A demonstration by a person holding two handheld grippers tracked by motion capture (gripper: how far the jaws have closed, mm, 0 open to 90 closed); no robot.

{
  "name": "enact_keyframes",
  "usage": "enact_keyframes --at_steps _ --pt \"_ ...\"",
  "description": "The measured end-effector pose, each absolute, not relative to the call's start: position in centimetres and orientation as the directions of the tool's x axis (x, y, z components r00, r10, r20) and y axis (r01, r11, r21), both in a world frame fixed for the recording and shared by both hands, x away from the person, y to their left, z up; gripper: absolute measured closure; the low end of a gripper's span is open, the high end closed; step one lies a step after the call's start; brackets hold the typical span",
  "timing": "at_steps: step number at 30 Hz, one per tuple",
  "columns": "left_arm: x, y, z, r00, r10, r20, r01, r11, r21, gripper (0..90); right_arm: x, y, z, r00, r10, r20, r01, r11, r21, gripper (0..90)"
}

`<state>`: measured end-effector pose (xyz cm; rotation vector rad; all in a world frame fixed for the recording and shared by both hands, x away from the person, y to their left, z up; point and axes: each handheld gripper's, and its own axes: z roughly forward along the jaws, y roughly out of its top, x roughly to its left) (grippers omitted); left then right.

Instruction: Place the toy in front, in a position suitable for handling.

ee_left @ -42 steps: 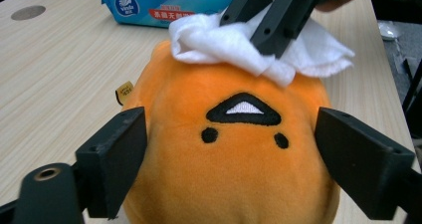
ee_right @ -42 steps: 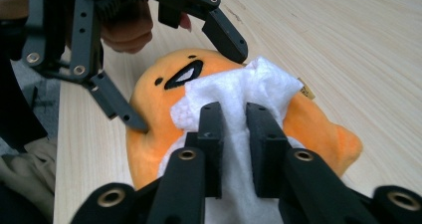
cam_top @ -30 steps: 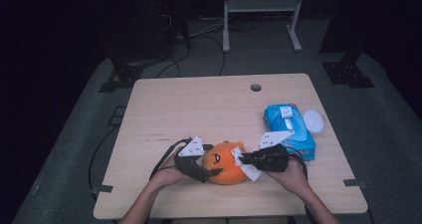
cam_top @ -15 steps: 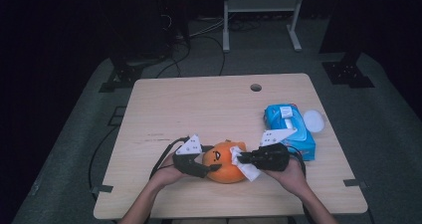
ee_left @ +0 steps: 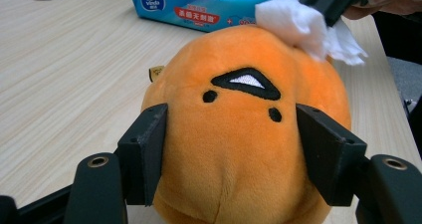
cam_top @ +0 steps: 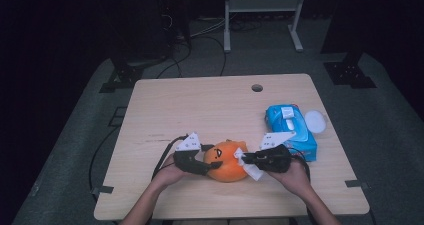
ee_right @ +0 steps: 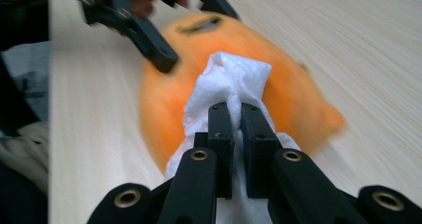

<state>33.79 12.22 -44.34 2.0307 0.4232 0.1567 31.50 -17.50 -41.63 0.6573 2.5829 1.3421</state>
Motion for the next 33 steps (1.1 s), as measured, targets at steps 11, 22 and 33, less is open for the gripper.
enact_keyframes --at_steps 11,22,33 --pt "34.5 12.1 -44.6 0.904 0.407 -0.129 0.295 -0.378 0.877 31.4 30.0 -14.5 -40.8 -0.925 0.379 -0.008 0.218 0.550 0.806 83.7" --pt "34.6 12.0 -44.7 0.899 0.419 -0.128 0.300 -0.377 0.876 30.1 31.5 -18.5 -41.4 -0.875 0.482 0.050 0.313 0.485 0.817 83.7" --pt "34.3 12.0 -44.6 0.901 0.418 -0.113 0.290 -0.390 0.874 29.4 30.4 -15.2 -41.1 -0.925 0.378 0.027 0.241 0.531 0.812 83.7"
